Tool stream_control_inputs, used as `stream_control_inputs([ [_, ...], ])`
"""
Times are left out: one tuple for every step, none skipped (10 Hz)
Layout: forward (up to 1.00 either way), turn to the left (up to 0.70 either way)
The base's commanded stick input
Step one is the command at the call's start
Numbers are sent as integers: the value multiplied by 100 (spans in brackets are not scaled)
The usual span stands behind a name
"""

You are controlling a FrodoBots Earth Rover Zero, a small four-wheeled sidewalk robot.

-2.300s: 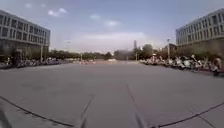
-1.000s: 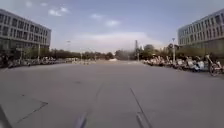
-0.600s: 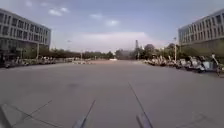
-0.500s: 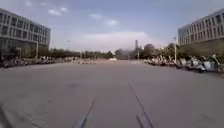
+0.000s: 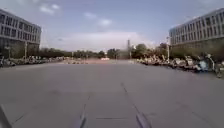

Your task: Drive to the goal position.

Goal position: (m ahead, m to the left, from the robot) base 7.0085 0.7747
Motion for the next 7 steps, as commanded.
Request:
stream_control_inputs([
  [100,0],
  [100,0],
  [100,0],
  [100,0],
  [100,0],
  [100,0],
  [100,0],
])
